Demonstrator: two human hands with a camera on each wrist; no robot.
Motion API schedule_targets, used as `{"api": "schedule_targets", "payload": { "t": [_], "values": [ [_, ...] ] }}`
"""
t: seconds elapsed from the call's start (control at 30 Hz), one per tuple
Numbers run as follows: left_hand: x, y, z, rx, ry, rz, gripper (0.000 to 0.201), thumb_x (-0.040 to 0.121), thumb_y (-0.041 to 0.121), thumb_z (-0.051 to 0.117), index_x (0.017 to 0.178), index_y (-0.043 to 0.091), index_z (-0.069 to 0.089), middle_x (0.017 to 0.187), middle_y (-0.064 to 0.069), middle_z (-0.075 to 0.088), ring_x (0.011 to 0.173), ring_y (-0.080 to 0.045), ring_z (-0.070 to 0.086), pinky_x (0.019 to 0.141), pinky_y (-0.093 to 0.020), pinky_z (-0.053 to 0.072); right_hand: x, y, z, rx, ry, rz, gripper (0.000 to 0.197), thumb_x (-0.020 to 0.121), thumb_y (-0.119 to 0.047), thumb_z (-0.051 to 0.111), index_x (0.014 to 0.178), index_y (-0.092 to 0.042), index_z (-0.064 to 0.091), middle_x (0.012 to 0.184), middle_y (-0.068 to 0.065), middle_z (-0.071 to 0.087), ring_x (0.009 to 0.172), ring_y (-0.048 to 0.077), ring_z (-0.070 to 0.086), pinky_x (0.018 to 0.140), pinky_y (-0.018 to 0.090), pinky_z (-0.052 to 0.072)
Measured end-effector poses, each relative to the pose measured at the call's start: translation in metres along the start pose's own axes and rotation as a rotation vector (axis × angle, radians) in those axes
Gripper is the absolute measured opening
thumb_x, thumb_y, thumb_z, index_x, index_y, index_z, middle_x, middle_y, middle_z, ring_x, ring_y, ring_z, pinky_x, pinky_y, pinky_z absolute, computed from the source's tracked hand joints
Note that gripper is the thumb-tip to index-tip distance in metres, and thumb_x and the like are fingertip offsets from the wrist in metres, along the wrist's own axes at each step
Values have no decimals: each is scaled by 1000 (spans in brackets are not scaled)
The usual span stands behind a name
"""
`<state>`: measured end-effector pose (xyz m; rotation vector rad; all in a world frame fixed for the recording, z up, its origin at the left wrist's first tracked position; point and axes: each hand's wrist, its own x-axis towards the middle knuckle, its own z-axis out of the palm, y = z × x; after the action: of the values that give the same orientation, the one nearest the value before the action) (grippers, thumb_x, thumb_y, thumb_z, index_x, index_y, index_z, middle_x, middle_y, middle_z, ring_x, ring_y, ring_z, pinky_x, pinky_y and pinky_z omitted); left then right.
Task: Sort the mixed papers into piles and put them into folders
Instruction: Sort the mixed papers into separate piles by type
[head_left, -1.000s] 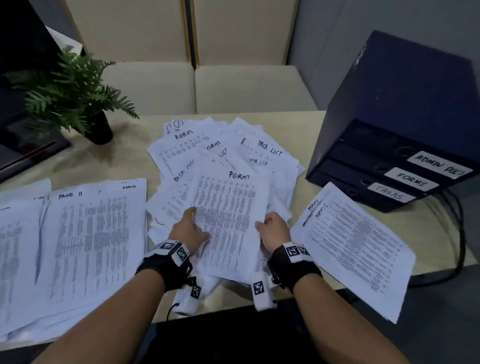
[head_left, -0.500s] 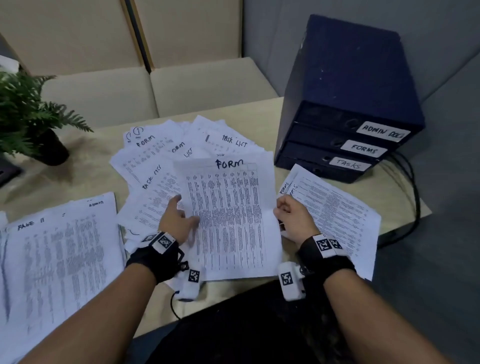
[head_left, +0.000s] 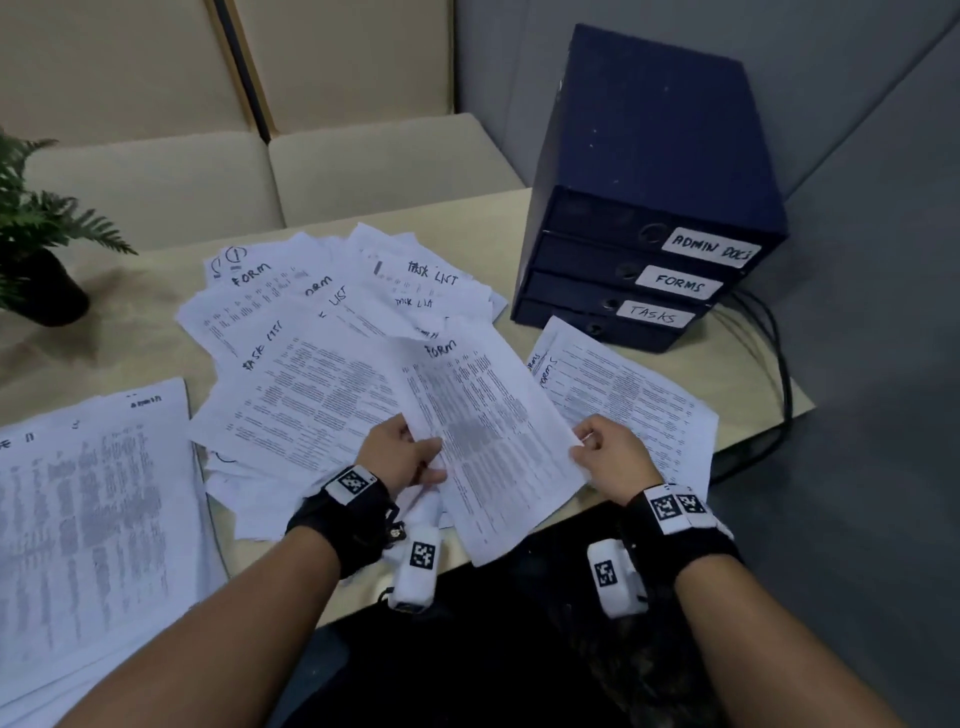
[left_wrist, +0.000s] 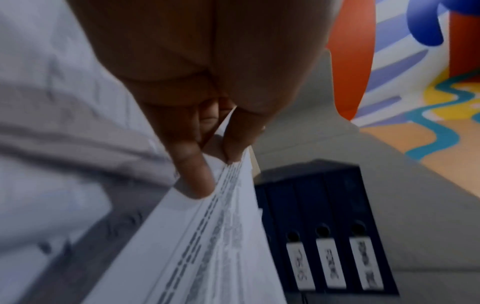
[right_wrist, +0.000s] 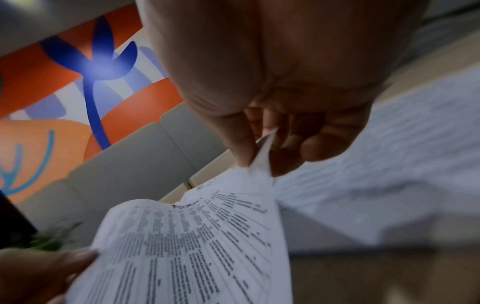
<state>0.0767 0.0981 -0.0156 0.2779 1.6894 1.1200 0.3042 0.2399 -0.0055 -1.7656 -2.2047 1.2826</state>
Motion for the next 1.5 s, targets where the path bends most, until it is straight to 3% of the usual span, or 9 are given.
{"api": "schedule_targets", "payload": {
  "t": [0.17, 0.3, 0.43, 0.67, 0.83, 1.07, 1.2, 1.37, 1.5],
  "values": [
    [12, 9, 60, -15, -15, -61, 36, 86, -7, 58, 110, 12, 40, 75, -23, 59, 67, -33, 59, 57, -38, 53, 45, 58, -75, -166, 101, 91, 14, 91, -7, 56, 92, -20, 54, 89, 4, 56, 84, 24, 51, 72, 24, 34],
    [30, 9, 93, 251, 120, 67, 63, 83, 8, 63, 135, 22, 30, 93, -11, 57, 71, -29, 63, 69, -45, 57, 78, 96, -109, -243, 201, 158, 17, 91, -4, 51, 97, -17, 60, 105, 15, 62, 85, 28, 53, 72, 25, 38],
    [35, 6, 113, 299, 67, 51, 49, 85, 9, 63, 130, 12, 45, 107, -11, 54, 68, -27, 59, 73, -45, 56, 84, 97, -99, -482, 325, 95, 35, 88, -25, 62, 122, -18, 55, 131, 15, 49, 114, 34, 46, 94, 42, 38],
    [30, 9, 115, 359, 68, 107, 27, 84, 14, 61, 111, 14, 59, 81, -2, 63, 73, -28, 64, 70, -38, 54, 67, 71, -45, -672, -82, -147, 46, 88, -47, 56, 129, -27, 53, 142, 4, 39, 125, 27, 37, 101, 41, 31],
    [20, 18, 89, 390, 162, 178, 18, 75, 28, 62, 92, 32, 61, 83, 5, 66, 76, -20, 63, 75, -32, 52, 66, 14, -31, -491, -96, -247, 33, 91, -41, 57, 118, -22, 57, 128, 1, 47, 118, 25, 43, 101, 40, 36],
    [2, 8, 9, 514, 383, 234, 31, 87, 8, 58, 117, 14, 62, 109, -4, 66, 98, -18, 60, 88, -23, 44, 48, -67, 29, -190, -282, -334, 24, 89, -29, 65, 105, -11, 65, 109, 4, 62, 97, 18, 58, 88, 28, 49],
    [-2, -9, -48, 692, 456, 131, 43, 86, 13, 57, 129, 18, 57, 137, -6, 52, 122, -25, 50, 101, -31, 39, 41, -100, 71, -212, -247, -400, 40, 91, -28, 64, 127, -13, 59, 129, 6, 55, 116, 20, 53, 97, 25, 41],
    [-4, -35, -109, 955, 311, -65, 73, 85, 25, 58, 150, 29, 23, 153, -8, 28, 136, -28, 34, 110, -42, 33, 47, -132, 115, -388, -169, -398, 62, 92, -30, 60, 148, -16, 35, 158, 3, 24, 141, 24, 24, 113, 40, 30],
    [-5, -45, -137, 968, 194, -37, 51, 88, 23, 56, 138, 21, 48, 156, -8, 21, 141, -24, 27, 112, -30, 24, 50, -143, 133, -575, -70, -329, 67, 90, -34, 63, 146, -16, 30, 152, 5, 32, 133, 30, 32, 105, 44, 35]
  ]
}}
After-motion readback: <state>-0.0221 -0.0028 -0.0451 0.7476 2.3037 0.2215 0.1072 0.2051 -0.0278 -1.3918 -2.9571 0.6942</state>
